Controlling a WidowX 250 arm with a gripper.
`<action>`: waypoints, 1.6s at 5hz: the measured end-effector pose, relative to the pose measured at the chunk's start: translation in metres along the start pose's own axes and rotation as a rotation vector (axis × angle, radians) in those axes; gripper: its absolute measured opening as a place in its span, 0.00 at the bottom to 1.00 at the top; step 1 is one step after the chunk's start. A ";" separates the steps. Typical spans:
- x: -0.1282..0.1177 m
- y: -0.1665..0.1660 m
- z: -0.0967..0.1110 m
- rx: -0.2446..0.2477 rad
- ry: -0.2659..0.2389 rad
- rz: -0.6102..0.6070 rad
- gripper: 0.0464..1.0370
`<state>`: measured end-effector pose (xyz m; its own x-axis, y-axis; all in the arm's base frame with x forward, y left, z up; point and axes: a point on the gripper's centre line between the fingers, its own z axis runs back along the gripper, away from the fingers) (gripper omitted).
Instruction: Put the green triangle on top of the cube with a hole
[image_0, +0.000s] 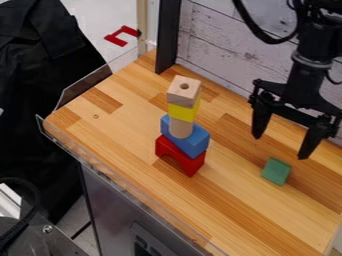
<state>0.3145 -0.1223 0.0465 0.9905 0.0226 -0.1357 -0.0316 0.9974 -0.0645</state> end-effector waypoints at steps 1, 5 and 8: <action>0.002 -0.001 -0.015 -0.005 0.022 0.028 0.96; 0.006 -0.004 -0.050 -0.014 0.092 0.081 0.93; 0.010 -0.004 -0.053 -0.026 0.081 0.122 0.51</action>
<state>0.3171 -0.1300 -0.0067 0.9649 0.1372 -0.2237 -0.1560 0.9854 -0.0684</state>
